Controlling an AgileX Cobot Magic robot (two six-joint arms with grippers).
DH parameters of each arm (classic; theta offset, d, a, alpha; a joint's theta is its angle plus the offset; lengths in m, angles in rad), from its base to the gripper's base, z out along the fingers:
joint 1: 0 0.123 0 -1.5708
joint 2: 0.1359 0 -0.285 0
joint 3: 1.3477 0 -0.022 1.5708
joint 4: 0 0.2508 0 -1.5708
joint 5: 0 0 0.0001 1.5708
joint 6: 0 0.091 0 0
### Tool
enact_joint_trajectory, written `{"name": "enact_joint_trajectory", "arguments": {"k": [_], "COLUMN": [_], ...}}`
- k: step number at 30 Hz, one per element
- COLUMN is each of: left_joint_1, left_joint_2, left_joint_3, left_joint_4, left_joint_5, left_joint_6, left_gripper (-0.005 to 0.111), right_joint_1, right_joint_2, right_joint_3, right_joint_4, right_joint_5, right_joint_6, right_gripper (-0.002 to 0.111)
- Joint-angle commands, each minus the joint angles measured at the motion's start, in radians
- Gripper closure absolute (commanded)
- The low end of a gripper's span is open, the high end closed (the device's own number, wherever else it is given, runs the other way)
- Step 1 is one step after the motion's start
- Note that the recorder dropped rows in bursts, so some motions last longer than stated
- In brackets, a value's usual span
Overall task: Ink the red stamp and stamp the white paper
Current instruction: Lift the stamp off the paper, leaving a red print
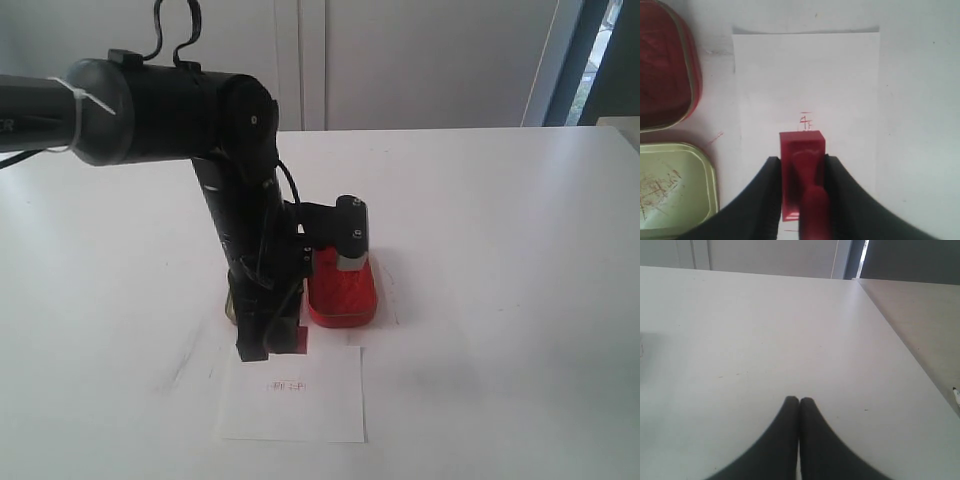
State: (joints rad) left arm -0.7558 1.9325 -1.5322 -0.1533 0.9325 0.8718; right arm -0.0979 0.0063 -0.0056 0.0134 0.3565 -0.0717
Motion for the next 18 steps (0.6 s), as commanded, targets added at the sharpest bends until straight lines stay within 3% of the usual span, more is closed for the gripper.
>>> {"name": "enact_joint_trajectory", "arguments": {"k": [1, 18], "left_joint_1": [-0.005, -0.005], "left_joint_2": [-0.043, -0.109], "left_joint_3": [-0.005, -0.005], "left_joint_4": [0.007, 0.073], "left_joint_5": [0.027, 0.024], "left_joint_6": [-0.012, -0.072], "left_gripper": [0.107, 0.107], "right_joint_1": [-0.003, -0.003], "right_joint_2": [-0.006, -0.006], "right_joint_3": [0.006, 0.006], "right_joint_4": [-0.008, -0.008], "right_joint_5": [-0.014, -0.014], "right_joint_6": [0.000, 0.000], "right_gripper": [0.108, 0.108]}}
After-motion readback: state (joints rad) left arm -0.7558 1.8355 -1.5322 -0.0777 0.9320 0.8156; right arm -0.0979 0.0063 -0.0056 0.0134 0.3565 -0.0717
